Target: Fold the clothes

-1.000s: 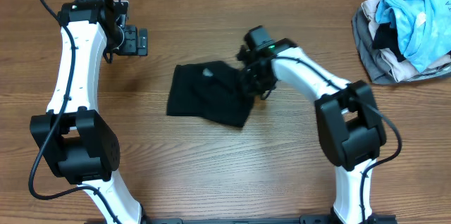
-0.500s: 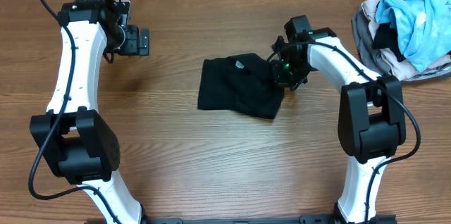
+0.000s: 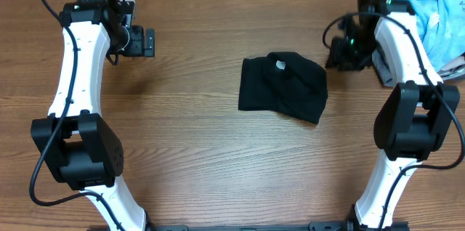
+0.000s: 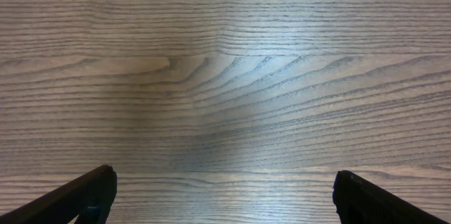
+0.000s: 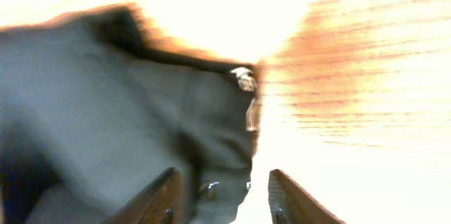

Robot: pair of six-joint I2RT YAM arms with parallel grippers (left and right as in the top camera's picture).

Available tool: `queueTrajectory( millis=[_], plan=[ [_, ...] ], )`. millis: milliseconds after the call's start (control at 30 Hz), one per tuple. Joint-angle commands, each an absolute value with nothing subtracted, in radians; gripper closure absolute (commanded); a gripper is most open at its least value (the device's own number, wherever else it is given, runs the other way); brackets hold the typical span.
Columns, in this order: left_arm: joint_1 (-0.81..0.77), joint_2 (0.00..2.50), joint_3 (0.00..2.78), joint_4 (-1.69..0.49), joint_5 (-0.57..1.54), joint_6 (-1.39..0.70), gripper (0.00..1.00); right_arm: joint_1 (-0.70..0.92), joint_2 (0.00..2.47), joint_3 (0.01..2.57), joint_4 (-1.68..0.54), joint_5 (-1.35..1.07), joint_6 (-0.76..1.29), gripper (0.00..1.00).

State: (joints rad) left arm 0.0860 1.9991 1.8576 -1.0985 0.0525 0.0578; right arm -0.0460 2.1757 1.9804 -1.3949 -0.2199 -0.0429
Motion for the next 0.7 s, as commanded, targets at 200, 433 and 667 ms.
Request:
queueTrajectory(
  millis=[200,433,667],
  plan=[
    [0.102,1.991,1.868,-1.092,0.07,0.044,0.0,0.233,2.126,2.147,-1.427,-0.16,0.063,0.25],
    [0.184,1.991,1.868,-1.096,0.099,0.014,0.0,0.419,2.192,2.049,-1.285,0.012,0.2,0.17],
    [0.228,1.991,1.868,-1.104,0.125,0.015,0.0,0.464,2.305,2.019,-1.198,0.205,0.319,0.05]
  ],
)
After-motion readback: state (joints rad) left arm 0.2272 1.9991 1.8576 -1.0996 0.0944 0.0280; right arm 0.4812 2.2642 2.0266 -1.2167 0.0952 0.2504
